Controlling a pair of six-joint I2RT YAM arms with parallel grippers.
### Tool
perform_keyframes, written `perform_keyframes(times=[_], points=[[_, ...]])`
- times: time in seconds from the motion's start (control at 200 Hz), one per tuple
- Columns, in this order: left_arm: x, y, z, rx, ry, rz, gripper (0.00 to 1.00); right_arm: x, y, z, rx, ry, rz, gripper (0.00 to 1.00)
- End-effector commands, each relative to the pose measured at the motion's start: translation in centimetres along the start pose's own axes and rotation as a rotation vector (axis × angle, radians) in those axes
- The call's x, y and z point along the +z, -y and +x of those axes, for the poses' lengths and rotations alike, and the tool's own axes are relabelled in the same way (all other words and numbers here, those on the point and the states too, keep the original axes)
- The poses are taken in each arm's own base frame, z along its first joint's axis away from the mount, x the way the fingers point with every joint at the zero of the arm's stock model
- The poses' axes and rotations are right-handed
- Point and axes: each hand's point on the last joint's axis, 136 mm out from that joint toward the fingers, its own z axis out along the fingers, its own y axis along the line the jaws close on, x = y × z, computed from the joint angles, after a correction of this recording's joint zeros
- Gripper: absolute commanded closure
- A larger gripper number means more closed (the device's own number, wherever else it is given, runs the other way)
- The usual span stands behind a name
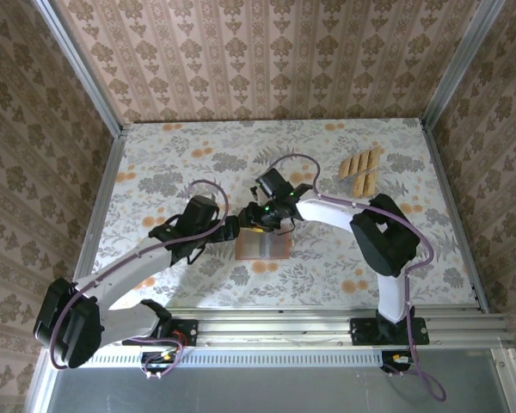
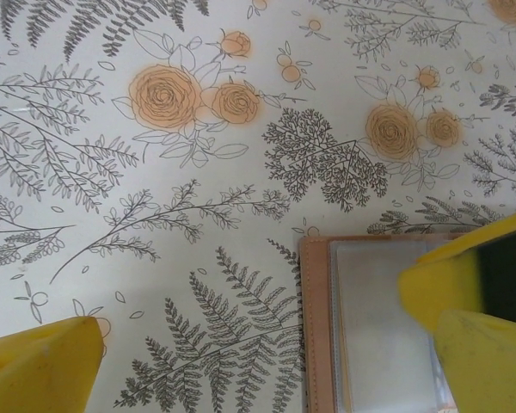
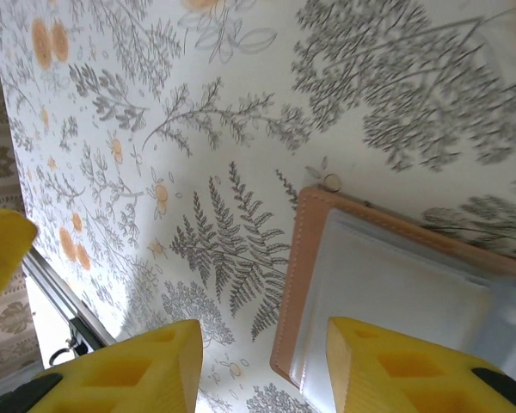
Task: Put the credit cards into the card holder
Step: Flip over the card slot on the card holder, then pick up the credit card from the storage box.
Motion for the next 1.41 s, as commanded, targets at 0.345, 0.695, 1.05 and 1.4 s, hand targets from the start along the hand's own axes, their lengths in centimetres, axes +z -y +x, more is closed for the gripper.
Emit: perform_keyframes(times=[0.345,0.695,1.05,1.4], points=[[3.4,1.8,2.9,0.127,-0.106,-0.027,0.00,-5.6,4.5,0.4,-0.007,0.081,0.133,0.64],[4.4,3.0,3.0,0.173,-0.119,-0.038,0.00,-20.5,13.9,-6.3,0.037,0.314,0.532,0.63],[4.2,3.2,2.7,0.177,-0.115,-0.033,0.00,-27.1,22.4,-8.1,0.164,0.355,0.791,0.64],[4.2,3.1,2.9,0.175,-0.115,-0.035,0.00,-26.9,24.8,-9.0,0.177,0.324,0.876,0.66]])
